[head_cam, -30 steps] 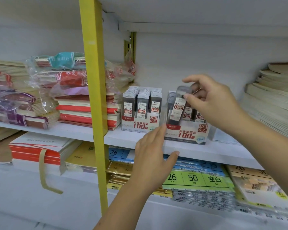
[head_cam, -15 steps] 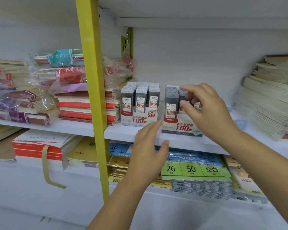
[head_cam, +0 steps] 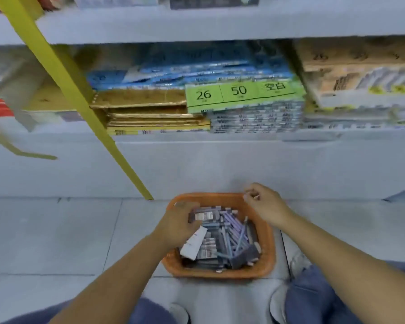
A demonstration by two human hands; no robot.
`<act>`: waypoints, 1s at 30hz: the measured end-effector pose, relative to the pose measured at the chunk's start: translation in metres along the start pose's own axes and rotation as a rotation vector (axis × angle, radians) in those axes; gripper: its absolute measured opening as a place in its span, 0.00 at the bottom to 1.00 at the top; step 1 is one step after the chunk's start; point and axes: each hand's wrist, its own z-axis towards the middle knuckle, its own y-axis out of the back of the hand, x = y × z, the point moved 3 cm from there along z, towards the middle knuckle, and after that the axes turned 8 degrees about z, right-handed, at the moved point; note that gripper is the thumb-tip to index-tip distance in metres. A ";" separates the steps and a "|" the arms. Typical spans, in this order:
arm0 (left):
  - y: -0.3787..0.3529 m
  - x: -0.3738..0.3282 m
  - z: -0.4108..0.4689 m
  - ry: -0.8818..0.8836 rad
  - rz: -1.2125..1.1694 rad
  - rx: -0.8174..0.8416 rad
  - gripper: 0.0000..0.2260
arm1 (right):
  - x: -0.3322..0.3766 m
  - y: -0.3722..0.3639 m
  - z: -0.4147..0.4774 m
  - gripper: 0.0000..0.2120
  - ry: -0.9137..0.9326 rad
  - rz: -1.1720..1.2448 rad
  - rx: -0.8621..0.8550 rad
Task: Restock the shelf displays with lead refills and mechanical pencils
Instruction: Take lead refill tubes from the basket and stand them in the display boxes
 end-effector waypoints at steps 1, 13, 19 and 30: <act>-0.019 0.011 0.005 0.041 0.000 0.034 0.20 | -0.022 -0.017 0.002 0.11 -0.058 -0.011 0.037; -0.099 0.079 0.046 0.280 -0.022 -0.069 0.19 | -0.107 -0.122 0.056 0.18 -0.079 -0.139 0.078; -0.104 0.095 0.047 0.371 -0.143 -0.121 0.25 | -0.100 -0.164 0.069 0.22 0.031 -0.249 0.219; -0.115 0.097 0.073 0.481 -0.177 -0.155 0.23 | -0.105 -0.162 0.069 0.19 -0.068 -0.232 0.132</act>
